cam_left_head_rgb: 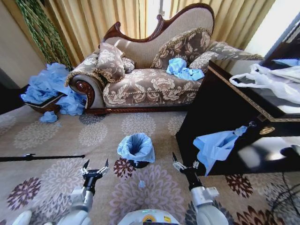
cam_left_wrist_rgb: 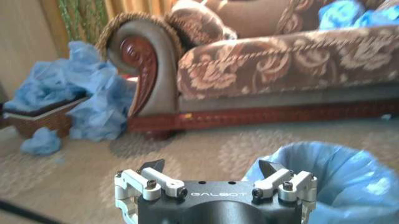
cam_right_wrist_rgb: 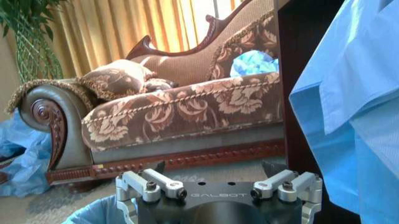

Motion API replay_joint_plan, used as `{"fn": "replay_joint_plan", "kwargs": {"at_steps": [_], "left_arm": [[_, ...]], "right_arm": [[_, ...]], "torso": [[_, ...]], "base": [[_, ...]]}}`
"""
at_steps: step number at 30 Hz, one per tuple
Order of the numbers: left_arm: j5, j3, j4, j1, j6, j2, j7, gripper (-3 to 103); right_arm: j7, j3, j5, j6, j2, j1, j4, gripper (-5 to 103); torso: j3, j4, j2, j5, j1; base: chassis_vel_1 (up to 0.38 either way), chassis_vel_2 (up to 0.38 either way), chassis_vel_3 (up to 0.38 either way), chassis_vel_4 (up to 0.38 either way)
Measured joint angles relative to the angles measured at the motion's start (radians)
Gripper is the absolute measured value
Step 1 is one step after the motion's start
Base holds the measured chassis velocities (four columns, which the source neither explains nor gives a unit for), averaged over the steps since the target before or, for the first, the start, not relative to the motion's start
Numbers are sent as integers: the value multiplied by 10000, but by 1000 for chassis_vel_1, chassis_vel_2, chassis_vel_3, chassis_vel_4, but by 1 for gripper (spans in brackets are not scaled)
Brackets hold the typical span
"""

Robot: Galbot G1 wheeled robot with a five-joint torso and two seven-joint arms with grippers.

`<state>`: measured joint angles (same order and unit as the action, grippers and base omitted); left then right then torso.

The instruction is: Place a garbage bag over the trash bin.

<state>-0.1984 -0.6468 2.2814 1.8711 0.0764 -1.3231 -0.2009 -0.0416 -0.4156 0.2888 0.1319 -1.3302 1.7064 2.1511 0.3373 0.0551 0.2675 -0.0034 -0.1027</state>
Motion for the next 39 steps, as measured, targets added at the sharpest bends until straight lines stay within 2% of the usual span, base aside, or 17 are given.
{"fn": "replay_joint_plan", "kwargs": {"at_steps": [6, 9, 11, 15, 39], "left_arm": [[-343, -167, 317, -90, -157, 287, 943, 100], [-612, -260, 476, -55, -76, 380, 1105, 100], [-781, -257, 681, -36, 156, 441, 1110, 100], [-834, -238, 751, -34, 249, 459, 1101, 100], [-837, -205, 721, -63, 272, 467, 1060, 100]], "right_arm": [[-79, -72, 114, -131, -84, 128, 312, 100], [-63, -76, 128, -215, -182, 216, 462, 100], [-59, -62, 149, -342, -267, 251, 576, 100], [-71, -46, 151, -376, -288, 251, 595, 100], [-86, -25, 167, -378, -278, 230, 579, 100]], "torso": [[1, 2, -2, -1, 0], [1, 2, -2, 0, 0], [1, 2, -2, -1, 0], [1, 2, -2, -1, 0], [1, 2, -2, 0, -1]], "base": [[0, 0, 0, 0], [0, 0, 0, 0], [0, 0, 0, 0], [0, 0, 0, 0], [0, 0, 0, 0]]}}
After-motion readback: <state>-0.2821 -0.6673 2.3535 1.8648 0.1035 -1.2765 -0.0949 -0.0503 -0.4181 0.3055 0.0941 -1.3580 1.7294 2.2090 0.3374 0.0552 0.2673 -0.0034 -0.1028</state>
